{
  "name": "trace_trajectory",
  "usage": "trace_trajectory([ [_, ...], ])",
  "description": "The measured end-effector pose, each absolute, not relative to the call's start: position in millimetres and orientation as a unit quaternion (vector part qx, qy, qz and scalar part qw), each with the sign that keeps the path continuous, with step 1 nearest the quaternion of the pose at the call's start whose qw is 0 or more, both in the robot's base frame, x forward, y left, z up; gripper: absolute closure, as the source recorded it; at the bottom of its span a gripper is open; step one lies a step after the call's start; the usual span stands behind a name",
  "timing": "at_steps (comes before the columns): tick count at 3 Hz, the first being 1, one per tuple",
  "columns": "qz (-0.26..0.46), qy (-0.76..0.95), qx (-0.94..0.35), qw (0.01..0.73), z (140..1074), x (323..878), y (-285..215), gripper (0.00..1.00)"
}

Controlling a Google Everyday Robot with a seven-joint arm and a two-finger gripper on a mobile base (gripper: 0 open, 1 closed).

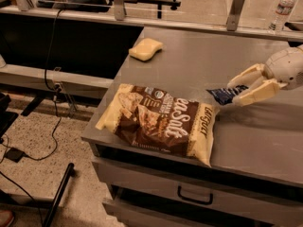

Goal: Move rxbar blueberry near brown chip bag

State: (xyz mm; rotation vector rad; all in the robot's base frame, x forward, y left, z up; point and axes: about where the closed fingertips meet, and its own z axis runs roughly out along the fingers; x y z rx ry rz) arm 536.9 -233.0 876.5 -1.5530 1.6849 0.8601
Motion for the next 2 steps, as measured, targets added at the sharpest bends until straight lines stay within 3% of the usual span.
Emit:
trace_trajectory([
  [1,0.326,0.649,-0.592,0.349,876.2,544.4,-230.1,0.05],
  [2,0.324,0.650,-0.591,0.352,876.0,547.6,-228.6,0.00],
])
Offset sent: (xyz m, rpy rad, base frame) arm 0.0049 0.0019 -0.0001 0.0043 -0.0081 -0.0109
